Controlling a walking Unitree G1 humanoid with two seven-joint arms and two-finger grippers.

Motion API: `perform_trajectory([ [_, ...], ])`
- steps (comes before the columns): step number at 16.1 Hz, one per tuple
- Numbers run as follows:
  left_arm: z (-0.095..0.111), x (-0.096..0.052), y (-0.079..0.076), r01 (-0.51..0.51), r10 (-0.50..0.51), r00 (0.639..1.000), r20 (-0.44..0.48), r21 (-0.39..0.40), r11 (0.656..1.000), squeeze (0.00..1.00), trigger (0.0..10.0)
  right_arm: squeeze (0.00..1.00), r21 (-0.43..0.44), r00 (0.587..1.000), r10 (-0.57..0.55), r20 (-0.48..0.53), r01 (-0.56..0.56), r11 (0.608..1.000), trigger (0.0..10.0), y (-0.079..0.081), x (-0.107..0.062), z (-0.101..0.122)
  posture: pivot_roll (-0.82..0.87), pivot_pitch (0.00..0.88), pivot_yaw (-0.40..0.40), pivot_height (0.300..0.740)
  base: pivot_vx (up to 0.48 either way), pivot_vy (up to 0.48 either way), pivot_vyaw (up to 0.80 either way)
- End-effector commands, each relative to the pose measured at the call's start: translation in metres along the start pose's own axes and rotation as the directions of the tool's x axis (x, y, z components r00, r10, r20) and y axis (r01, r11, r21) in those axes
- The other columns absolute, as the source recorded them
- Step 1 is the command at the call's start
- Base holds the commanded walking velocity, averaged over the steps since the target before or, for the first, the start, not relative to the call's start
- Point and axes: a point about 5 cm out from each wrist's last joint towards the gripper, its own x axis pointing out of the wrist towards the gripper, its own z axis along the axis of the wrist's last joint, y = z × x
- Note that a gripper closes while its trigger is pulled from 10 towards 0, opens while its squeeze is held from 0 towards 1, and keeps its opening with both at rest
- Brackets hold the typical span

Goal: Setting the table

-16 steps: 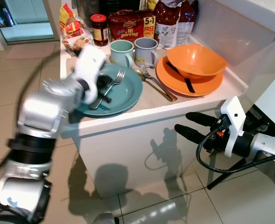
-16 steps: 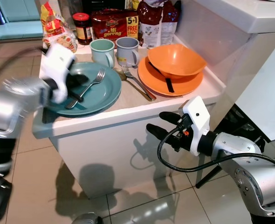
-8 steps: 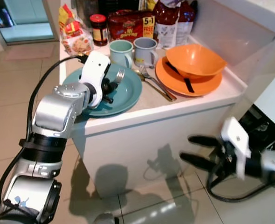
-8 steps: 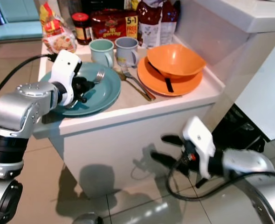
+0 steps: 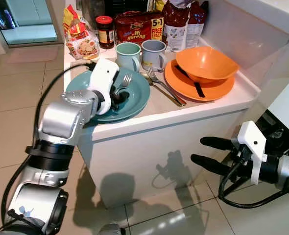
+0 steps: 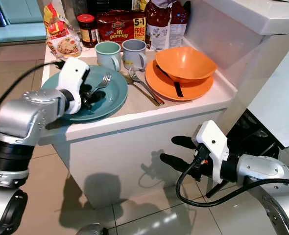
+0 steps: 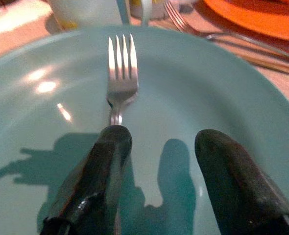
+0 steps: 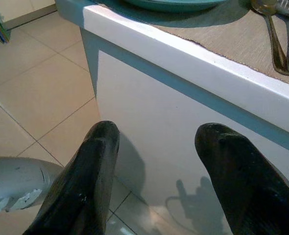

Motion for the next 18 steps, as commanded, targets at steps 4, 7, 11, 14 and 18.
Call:
perform_trajectory([
  [4, -0.003, 0.008, -0.002, 0.011, -0.012, 1.000, -0.012, -0.036, 0.999, 1.00, 10.0, 0.00, -0.024, 1.000, 0.007, 0.010, -0.007, 1.000, 10.0, -0.001, -0.001, 0.004, 0.05, 0.002, 0.007, 0.740, 0.000, 0.000, 0.00],
  [7, -0.008, 0.019, -0.004, -0.001, -0.001, 1.000, -0.022, -0.079, 0.997, 0.23, 10.0, 0.00, -0.029, 1.000, 0.013, 0.011, -0.013, 1.000, 10.0, -0.002, 0.000, 0.004, 0.05, 0.000, 0.007, 0.740, 0.000, 0.000, 0.00],
  [11, -0.012, 0.025, 0.001, -0.029, 0.027, 0.999, -0.027, -0.081, 0.996, 0.00, 10.0, 0.00, -0.027, 1.000, 0.016, 0.025, -0.015, 1.000, 10.0, -0.001, 0.001, 0.005, 0.05, 0.000, 0.005, 0.740, 0.000, 0.000, 0.00],
  [14, -0.014, 0.025, 0.001, -0.031, 0.029, 0.999, -0.028, -0.076, 0.997, 0.00, 3.7, 0.00, -0.010, 0.995, -0.017, 0.101, 0.018, 1.000, 10.0, -0.003, 0.004, 0.010, 0.05, 0.000, 0.004, 0.740, 0.000, 0.000, 0.00],
  [18, -0.016, 0.027, 0.001, -0.016, 0.013, 0.999, -0.034, -0.069, 0.997, 0.00, 0.0, 0.00, 0.025, 0.986, -0.040, 0.162, 0.036, 0.999, 10.0, -0.004, 0.006, 0.012, 0.05, 0.000, 0.005, 0.740, 0.000, 0.000, 0.00],
])
